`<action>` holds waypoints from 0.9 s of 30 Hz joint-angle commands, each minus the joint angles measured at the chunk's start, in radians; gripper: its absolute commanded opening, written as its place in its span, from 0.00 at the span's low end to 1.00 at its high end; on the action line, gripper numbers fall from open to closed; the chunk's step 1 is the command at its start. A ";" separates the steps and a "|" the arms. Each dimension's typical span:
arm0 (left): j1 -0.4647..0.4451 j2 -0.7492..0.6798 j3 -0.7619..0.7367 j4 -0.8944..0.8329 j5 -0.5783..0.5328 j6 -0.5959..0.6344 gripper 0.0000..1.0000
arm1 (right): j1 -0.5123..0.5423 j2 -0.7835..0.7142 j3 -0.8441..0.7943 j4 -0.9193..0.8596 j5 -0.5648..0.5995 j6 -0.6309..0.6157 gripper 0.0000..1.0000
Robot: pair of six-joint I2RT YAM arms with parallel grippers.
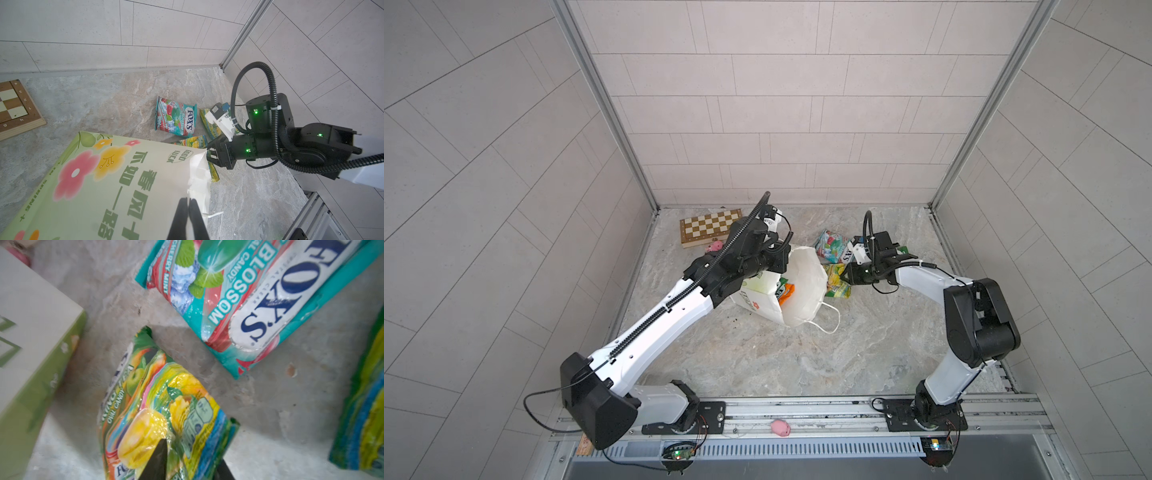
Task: Take the snacks out of the paper bag
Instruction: 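Lower the Spring Tea packet onto the table beside the others and release, then move the right gripper back over the bag opening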
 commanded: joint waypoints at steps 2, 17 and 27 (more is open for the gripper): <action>-0.004 -0.025 0.001 -0.002 -0.007 0.021 0.00 | -0.001 -0.025 0.014 -0.086 0.104 -0.032 0.46; -0.004 -0.022 0.006 -0.001 0.001 0.029 0.00 | -0.001 -0.350 -0.105 -0.041 0.030 0.058 0.51; -0.004 -0.030 0.007 -0.005 0.005 0.047 0.00 | 0.031 -0.587 -0.239 0.128 -0.221 0.206 0.47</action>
